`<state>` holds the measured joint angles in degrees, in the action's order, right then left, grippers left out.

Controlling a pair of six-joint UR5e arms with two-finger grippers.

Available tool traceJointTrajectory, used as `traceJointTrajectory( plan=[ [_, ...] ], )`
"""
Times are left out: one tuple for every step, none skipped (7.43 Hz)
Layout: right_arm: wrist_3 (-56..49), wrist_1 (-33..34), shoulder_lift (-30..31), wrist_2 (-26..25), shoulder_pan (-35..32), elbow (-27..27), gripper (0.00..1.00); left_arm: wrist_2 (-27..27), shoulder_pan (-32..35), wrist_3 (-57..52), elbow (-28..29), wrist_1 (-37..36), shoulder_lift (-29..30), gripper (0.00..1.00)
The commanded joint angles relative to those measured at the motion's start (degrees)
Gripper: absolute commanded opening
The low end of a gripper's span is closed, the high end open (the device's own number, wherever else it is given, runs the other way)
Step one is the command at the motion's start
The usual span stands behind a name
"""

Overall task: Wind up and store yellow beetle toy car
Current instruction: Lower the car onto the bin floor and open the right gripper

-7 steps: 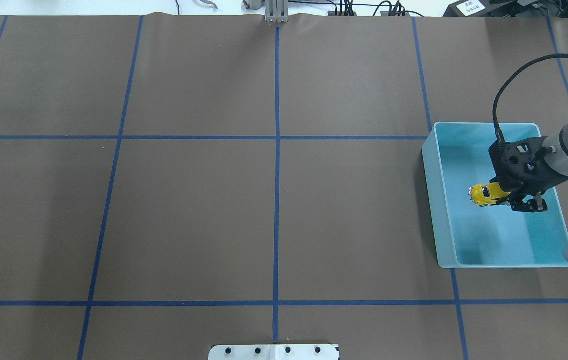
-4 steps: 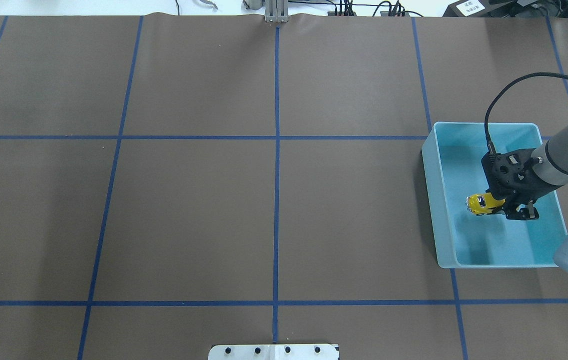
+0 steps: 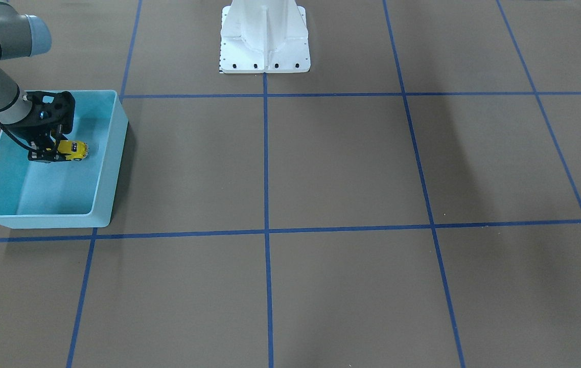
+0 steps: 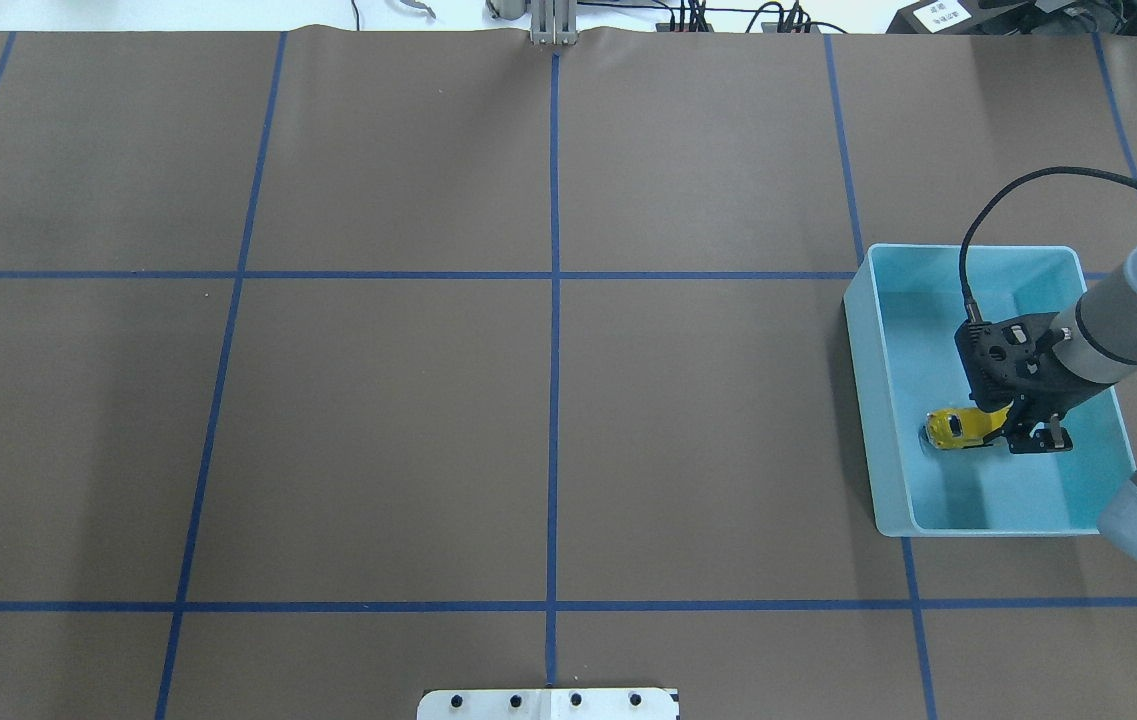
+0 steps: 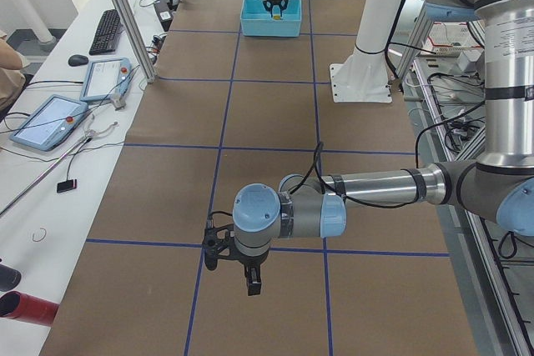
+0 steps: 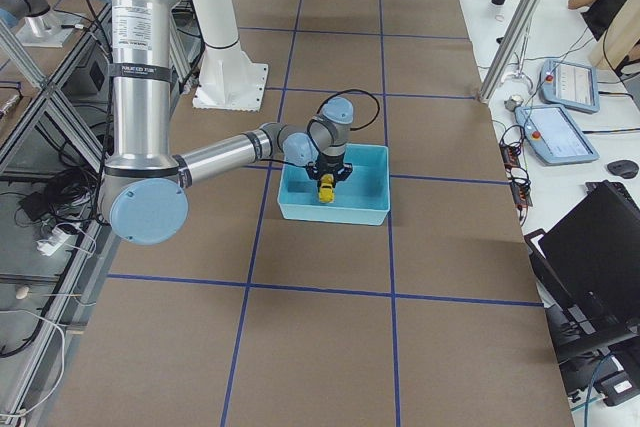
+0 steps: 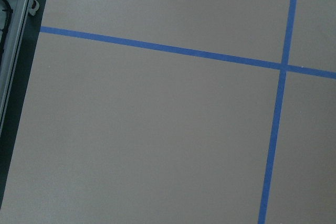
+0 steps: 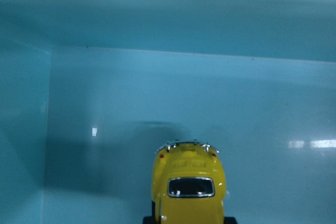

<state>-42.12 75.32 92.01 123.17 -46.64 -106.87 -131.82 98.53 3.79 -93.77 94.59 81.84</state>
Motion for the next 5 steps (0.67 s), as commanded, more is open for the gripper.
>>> traceJointTrajectory(
  plan=[
    [0.6,0.0,-0.2,1.4,-0.1,-0.7,1.0,0.0,0.0,0.0,0.1,0.1,0.0,1.0],
    [2.9,0.0,-0.1,1.8,-0.5,-3.8,1.0,0.0,0.0,0.0,0.1,0.2,0.0,1.0],
    [6.7,0.4,-0.3,2.9,-3.9,-7.3,1.0,0.1,0.1,0.0,0.1,0.2,0.0,1.0],
    [11.0,1.9,-0.9,7.8,-8.3,-7.8,1.0,0.0,0.0,0.0,0.1,0.2,0.0,1.0],
    [17.5,2.2,-0.8,13.4,-13.9,-7.7,1.0,0.0,0.0,0.0,0.0,0.2,0.0,1.0]
  ],
)
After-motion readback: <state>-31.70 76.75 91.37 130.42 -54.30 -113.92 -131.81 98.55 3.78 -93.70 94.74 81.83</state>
